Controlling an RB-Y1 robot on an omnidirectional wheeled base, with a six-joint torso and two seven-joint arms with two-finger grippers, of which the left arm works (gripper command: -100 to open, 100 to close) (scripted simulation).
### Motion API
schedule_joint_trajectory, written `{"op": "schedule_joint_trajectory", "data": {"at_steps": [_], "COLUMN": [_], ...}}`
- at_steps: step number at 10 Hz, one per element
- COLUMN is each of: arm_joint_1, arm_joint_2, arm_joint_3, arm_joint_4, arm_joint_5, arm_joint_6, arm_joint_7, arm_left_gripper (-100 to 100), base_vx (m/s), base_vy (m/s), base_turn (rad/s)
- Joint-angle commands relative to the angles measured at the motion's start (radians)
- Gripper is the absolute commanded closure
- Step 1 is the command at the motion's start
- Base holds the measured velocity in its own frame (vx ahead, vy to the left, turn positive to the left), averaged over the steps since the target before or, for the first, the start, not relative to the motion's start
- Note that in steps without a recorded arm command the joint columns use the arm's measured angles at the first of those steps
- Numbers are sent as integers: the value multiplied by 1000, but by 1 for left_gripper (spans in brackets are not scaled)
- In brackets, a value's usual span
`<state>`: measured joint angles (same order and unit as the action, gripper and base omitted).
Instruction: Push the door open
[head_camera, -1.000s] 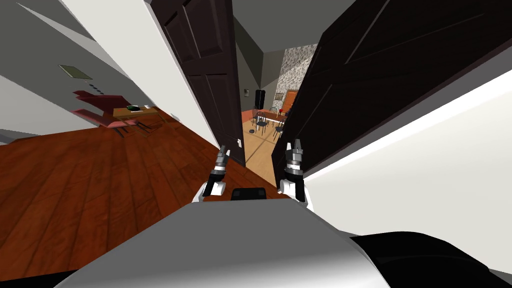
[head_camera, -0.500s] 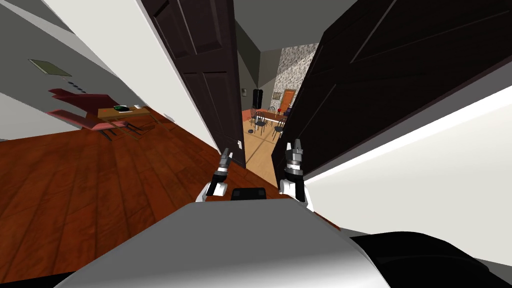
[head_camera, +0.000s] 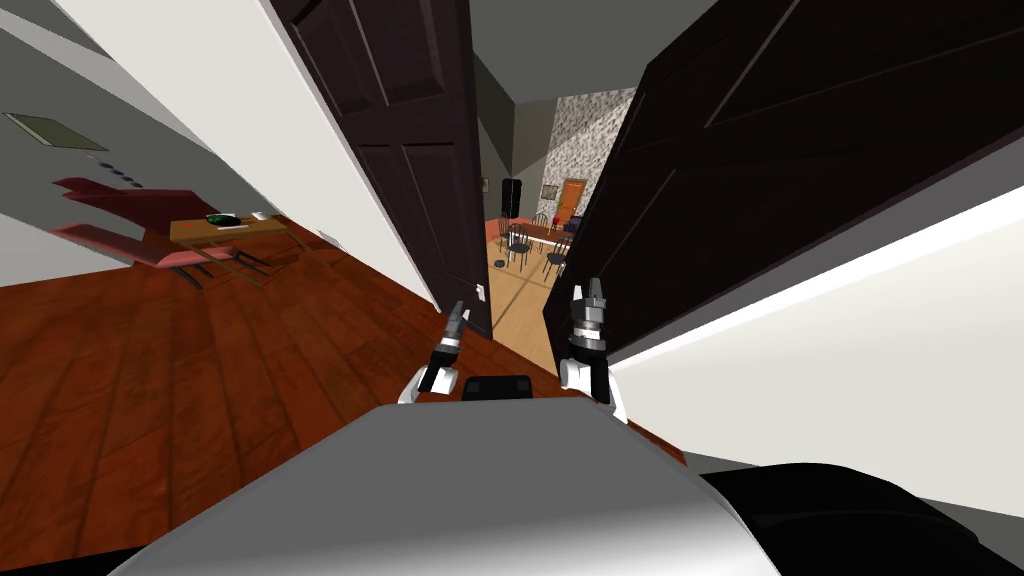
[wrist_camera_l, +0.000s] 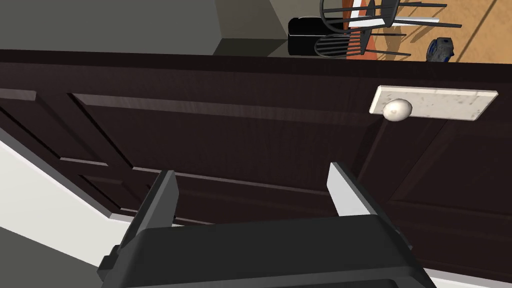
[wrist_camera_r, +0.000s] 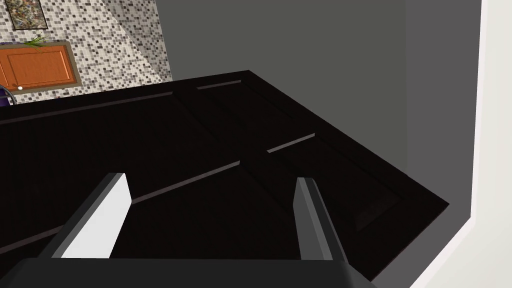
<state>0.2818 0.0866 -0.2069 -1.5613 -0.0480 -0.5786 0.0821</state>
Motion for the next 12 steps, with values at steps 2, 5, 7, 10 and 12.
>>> {"op": "schedule_joint_trajectory", "data": {"at_steps": [2,5,7,10,12], "arm_joint_1": [-20,-45,-60,-82,-96], "arm_joint_2": [0,0,0,-2,-4], "arm_joint_3": [-14,-35,-48,-66,-78], "arm_joint_4": [74,164,220,301,352], "arm_joint_5": [0,-1,-2,-2,-3], "arm_joint_6": [-21,-44,-59,-79,-93], "arm_joint_7": [-1,-4,-5,-7,-9], "arm_left_gripper": [-100,-100,-100,-100,-100], "base_vx": [50,69,65,70,74], "base_vy": [82,108,124,109,101], "base_turn": [-74,-89,-92,-78,-88]}}
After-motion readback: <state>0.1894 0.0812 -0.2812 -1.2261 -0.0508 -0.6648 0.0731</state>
